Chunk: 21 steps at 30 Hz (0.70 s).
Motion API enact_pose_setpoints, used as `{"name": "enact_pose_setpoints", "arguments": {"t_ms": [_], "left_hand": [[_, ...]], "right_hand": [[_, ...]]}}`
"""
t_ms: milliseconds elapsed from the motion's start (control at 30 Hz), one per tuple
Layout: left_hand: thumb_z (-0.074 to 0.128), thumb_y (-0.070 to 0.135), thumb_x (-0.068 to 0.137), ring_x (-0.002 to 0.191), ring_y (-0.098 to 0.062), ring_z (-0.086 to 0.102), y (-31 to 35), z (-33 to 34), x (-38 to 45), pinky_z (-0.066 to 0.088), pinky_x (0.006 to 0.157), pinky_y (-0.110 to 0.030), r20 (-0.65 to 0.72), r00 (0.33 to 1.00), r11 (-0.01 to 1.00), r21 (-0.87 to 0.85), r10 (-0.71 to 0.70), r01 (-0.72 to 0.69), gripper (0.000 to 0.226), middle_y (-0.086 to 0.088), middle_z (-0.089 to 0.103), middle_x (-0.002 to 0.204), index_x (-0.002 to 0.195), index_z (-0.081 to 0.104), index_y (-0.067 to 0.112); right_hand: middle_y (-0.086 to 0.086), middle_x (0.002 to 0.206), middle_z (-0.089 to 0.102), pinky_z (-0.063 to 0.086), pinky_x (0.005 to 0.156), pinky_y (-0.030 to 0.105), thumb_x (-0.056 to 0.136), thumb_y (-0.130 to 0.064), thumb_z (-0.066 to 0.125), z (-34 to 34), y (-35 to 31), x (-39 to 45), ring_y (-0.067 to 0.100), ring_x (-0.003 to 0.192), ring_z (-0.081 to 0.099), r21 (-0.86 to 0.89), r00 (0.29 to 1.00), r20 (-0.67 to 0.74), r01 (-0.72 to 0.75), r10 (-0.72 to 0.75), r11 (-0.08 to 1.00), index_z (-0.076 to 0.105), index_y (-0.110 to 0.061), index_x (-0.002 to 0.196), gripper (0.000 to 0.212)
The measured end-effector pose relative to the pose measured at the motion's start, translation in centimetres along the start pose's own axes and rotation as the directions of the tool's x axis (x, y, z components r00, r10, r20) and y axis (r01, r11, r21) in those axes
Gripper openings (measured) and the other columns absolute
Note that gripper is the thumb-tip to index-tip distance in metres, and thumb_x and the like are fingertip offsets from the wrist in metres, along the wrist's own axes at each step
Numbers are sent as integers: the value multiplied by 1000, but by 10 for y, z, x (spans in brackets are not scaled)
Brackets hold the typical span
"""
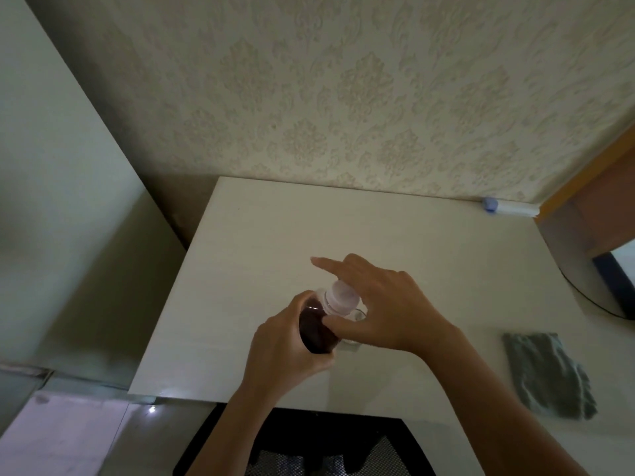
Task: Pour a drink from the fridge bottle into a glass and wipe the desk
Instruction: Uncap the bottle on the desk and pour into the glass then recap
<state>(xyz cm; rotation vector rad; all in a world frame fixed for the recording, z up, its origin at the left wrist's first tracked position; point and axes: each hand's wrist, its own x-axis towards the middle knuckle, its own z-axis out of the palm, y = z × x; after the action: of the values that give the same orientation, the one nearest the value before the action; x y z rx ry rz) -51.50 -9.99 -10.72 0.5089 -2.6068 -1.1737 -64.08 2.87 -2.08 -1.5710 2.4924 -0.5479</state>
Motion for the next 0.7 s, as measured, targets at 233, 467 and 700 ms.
{"name": "enact_pose_setpoints", "arguments": {"t_ms": [233,467,700], "left_hand": [[75,50,51,86,-7,63,-5,7,-3,56,72,-28,25,999,999,47,-22,21,83,16,65,102,126,41,37],[78,40,52,96,-6,60,-16,17,-5,55,81,-32,15,986,985,-43,-169,169,83,23,60,104,124,38,46],[82,32,51,91,-8,60,-22,24,-2,50,78,-26,6,974,973,-39,-226,226,83,18,63,101,125,44,39]], "right_hand": [[-14,90,49,42,58,20,93,-51,36,13,5,-5,1,73,47,3,990,-142,19,-18,1000,51,-30,122,39],[-7,98,58,42,66,16,84,-28,65,59,47,-32,9,83,56,571,814,-357,-198,458,797,56,-25,102,21],[13,97,61,53,62,22,60,2,80,162,108,-69,25,83,65,745,608,-21,-520,793,418,53,-25,83,45]]}}
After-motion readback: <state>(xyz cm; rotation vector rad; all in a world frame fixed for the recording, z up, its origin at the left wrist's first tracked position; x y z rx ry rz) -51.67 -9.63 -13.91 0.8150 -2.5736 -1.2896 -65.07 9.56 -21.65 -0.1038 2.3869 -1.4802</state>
